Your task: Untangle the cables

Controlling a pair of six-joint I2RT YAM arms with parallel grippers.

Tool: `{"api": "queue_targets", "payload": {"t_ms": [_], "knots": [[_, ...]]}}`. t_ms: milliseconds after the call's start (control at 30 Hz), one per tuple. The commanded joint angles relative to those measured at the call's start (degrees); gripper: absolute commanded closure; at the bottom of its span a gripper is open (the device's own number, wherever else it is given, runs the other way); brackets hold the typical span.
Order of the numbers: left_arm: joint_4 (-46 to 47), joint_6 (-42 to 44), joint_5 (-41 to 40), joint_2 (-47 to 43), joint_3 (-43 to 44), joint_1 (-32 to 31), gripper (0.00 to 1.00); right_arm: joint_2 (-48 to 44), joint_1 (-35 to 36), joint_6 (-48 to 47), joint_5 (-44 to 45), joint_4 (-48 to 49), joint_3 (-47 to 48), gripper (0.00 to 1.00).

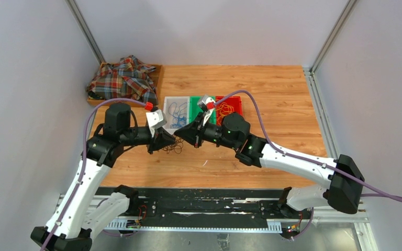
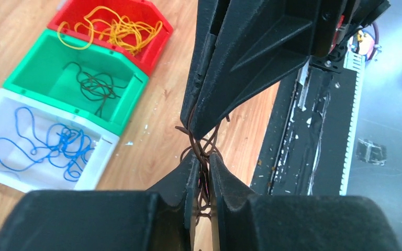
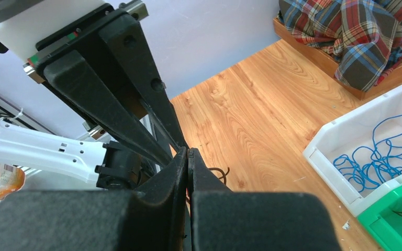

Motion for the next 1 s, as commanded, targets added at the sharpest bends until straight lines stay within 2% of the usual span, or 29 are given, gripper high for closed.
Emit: {"api": "queue_targets", "payload": {"t_ms": [0, 200, 400, 567, 667, 800, 900, 933, 967], "knots": [[3.1, -1.5, -1.2, -2.0, -0.1, -0.4, 0.86, -2.3, 0.8, -0.7, 2.2, 0.5, -0.6, 0.99], [2.8, -2.7, -1.4, -1.4, 1.8, -0.4, 0.93, -2.7, 0.8, -0.6, 1.9, 0.1, -1.4, 0.99], [4.2, -9.3, -0.3, -1.7, 1.9, -0.4, 0.94, -3.9, 0.9, -1.4, 4.8, 2.3, -3.6, 0.67], [5.0, -13.2, 1.6, -1.8, 1.9, -0.3, 0.94, -3.3, 2.3, -4.1, 9.4, 2.3, -2.9, 0.60], [5.1, -13.3, 1.9, -1.8, 1.9, -0.4, 0.94, -2.8, 3.1, -5.0, 13.0, 2.8, -2.1, 0.63], [5.1, -13.1, 2.1, -2.1, 1.8, -0.4, 0.95, -2.6, 4.6, -6.4, 17.1, 3.1, -1.6, 0.87], [4.8, -12.5, 1.3, -2.3, 1.7, -0.4, 0.94, -3.5, 6.0, -8.8, 20.8, 3.2, -2.1, 0.99], [4.7, -12.4, 0.4, -2.3, 1.7, -0.4, 0.90, -3.9, 6.3, -9.4, 21.3, 3.1, -2.3, 0.99], [4.7, -12.3, -0.9, -2.2, 1.8, -0.4, 0.73, -4.1, 6.5, -9.9, 21.2, 2.7, -2.0, 0.99]]}}
